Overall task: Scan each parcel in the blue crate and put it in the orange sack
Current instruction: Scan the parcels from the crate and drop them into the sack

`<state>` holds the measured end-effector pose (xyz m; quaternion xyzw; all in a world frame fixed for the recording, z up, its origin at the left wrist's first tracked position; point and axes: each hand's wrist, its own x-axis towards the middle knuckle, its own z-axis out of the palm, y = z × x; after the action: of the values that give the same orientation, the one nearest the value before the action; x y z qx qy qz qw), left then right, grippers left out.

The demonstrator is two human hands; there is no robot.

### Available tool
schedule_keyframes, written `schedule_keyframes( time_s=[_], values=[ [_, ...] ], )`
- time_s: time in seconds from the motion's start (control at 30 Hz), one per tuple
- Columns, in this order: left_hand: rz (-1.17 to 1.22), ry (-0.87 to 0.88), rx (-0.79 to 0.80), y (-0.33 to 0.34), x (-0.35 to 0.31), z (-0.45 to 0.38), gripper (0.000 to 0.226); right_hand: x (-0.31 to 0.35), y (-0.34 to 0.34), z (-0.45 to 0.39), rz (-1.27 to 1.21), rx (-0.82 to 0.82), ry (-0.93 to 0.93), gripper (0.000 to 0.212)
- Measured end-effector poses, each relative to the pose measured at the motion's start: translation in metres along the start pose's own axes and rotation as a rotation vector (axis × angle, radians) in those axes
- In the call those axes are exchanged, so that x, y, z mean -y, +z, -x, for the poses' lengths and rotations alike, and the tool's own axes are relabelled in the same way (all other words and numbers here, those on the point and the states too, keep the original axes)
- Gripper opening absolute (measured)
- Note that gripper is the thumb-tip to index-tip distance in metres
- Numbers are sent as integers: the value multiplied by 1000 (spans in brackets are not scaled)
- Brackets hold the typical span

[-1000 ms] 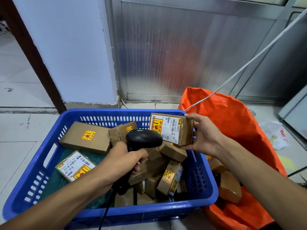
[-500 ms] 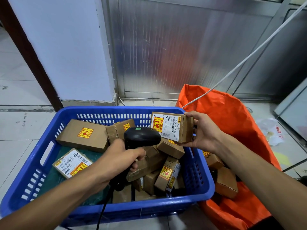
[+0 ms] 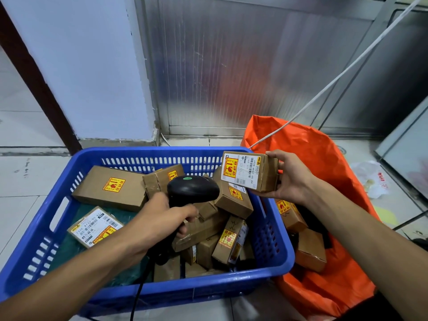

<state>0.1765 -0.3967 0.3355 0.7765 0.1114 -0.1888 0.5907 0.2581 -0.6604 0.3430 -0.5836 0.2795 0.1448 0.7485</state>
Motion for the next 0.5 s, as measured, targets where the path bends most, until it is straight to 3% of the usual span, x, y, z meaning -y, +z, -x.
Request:
schedule_keyframes(
  time_s=[0.27,0.5],
  values=[
    [-11,-12,-8,0,-2,3,21,13,-22,-4,-29,-72,-19,18],
    [-7,-3,-15,1,-2,3,17,17,-42,-13,-84,-161,-14,17]
  ],
)
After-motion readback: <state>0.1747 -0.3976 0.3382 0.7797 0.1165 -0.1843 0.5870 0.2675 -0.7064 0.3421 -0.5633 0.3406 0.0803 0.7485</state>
